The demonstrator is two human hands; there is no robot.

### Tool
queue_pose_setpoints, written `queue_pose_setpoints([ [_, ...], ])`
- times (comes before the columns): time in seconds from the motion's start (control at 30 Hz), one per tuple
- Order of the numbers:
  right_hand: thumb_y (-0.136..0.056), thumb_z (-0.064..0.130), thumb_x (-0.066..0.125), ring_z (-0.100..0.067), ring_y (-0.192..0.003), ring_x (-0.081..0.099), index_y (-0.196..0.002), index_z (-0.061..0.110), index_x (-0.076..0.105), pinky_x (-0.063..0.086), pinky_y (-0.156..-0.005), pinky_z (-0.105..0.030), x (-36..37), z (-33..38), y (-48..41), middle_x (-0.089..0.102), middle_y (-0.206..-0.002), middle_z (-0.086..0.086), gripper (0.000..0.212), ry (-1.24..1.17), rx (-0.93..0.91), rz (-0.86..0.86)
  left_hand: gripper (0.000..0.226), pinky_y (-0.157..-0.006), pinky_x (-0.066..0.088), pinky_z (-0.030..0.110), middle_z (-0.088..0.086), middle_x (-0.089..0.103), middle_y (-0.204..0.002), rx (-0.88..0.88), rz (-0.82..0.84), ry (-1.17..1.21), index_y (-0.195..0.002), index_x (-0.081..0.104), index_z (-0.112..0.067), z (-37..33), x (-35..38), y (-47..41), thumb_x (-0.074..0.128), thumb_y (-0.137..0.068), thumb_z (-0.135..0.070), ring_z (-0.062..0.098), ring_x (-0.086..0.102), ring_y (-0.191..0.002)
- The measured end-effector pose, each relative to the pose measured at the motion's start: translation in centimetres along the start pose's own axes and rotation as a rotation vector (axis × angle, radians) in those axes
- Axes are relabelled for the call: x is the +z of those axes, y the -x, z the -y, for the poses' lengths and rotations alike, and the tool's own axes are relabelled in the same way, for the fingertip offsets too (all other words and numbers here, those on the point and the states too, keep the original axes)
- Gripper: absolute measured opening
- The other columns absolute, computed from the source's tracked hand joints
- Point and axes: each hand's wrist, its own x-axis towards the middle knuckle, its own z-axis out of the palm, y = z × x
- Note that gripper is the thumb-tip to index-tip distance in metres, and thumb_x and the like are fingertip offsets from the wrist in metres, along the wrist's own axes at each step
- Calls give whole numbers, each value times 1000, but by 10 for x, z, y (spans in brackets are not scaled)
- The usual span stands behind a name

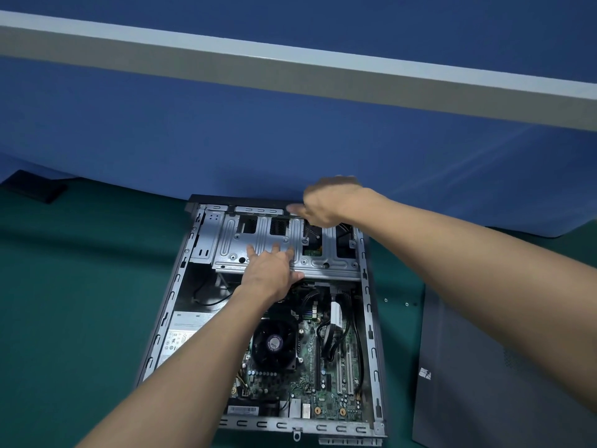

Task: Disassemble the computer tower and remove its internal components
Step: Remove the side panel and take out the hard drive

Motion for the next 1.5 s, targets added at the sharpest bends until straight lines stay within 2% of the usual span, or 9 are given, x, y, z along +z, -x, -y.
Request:
queue_pose_setpoints([
  [0.2,-88,12,53,-24,-78,56,-86,15,55,36,-55,-25,-1,-5,0,57,-89,-3,4,-112,-84,-40,64,-118,6,54,13,19,-159,-1,6,1,-151,23,-20,0,-1,0,39,-98,-52,33,44,-131],
  [0.3,-91,27,56,-23,-81,54,-92,19,54,39,-60,-29,-1,-4,2,57,-89,0,8,-130,-117,-13,64,-118,6,53,12,19,-159,-1,10,2,-152,22,-20,0,0,0,39,-98,-52,33,44,-131],
  [0.4,-94,61,36,-18,-61,44,-71,18,46,35,-66,-32,-3,-1,2,44,-69,3,49,24,-3,-26,65,-118,6,54,12,20,-158,1,6,-5,-152,22,-20,0,0,0,39,-98,-52,33,44,-131],
  [0.63,-87,15,53,-26,-77,57,-93,11,58,40,-57,-27,-6,-5,3,59,-92,-8,9,-75,-37,-19,64,-118,6,54,13,19,-158,6,-1,1,-152,22,-20,1,1,-1,39,-98,-51,33,44,-131],
  [0.77,-94,40,51,-27,-83,54,-92,12,48,42,-66,-34,-2,-7,4,53,-89,-2,29,-89,-47,28,53,-116,17,54,13,45,-144,25,-11,20,-138,43,-18,1,-2,-4,45,-96,-52,32,49,-125],
  [0.87,-98,52,36,-27,-78,47,-71,14,41,35,-70,-33,6,-9,2,41,-72,1,47,-69,25,-56,42,-98,44,45,10,65,-109,-11,-123,83,-113,60,-18,4,-7,-8,49,-94,-53,31,58,-107],
  [1.0,-94,30,51,-30,-86,52,-85,15,52,41,-71,-33,9,-11,0,51,-90,-4,17,-201,-21,-79,22,-72,50,34,7,69,-87,-50,-409,196,-98,70,-22,2,-6,-17,56,-95,-38,27,62,-92],
  [1.23,-80,-3,42,-26,-94,50,-96,20,52,42,-72,-33,14,-21,-4,48,-108,1,29,-388,-132,-103,10,-65,50,34,7,69,-91,-67,-453,486,-96,74,-22,-8,8,-39,65,-90,-23,28,64,-82],
  [1.5,-84,1,56,-17,-92,52,-88,27,57,49,-78,-34,28,-43,-2,51,-95,10,26,-568,-163,-187,18,-76,55,39,2,71,-99,-171,-503,569,-104,74,-25,-15,13,-50,69,-87,-30,26,66,-88],
])
